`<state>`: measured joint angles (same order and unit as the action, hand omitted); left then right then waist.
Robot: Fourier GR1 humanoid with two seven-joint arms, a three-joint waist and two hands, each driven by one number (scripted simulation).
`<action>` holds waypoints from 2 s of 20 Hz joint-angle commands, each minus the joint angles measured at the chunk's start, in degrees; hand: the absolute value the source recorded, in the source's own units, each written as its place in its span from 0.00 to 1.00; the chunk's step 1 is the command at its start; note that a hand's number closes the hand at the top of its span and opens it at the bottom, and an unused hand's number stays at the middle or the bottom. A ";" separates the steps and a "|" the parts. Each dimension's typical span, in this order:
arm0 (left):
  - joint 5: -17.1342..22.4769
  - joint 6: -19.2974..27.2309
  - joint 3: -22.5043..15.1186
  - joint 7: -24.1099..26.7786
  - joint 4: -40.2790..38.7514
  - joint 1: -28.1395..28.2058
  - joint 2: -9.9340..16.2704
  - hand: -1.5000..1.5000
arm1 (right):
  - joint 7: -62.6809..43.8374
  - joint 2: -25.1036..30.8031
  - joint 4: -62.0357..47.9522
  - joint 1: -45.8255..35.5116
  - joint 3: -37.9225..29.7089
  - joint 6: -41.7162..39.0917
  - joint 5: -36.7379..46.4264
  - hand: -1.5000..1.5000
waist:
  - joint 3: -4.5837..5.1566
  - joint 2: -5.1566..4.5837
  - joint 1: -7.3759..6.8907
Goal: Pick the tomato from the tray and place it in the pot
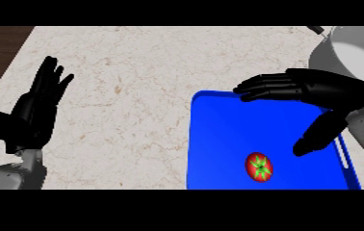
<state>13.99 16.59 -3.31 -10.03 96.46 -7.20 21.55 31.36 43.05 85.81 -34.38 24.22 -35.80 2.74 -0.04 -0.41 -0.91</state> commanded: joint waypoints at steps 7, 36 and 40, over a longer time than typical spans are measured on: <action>-1.31 0.57 0.54 -0.80 -2.10 -2.83 -0.84 0.50 | -0.20 6.45 13.23 -0.23 15.15 -3.70 17.78 0.00 | 0.05 0.54 1.05; -5.11 -4.57 5.22 -2.28 -0.68 -1.52 -5.33 0.50 | 4.99 -1.92 6.54 11.09 11.15 1.14 43.71 0.00 | 0.04 0.46 0.68; -8.27 -2.10 3.04 -6.92 5.11 -0.94 -6.30 0.50 | 1.63 -7.45 4.29 10.17 12.19 0.92 47.28 0.00 | 0.03 0.50 0.51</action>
<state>8.62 12.44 2.02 -14.29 95.39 -11.11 16.74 30.96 36.42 90.72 -23.13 38.12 -31.63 48.09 -0.01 0.00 -0.25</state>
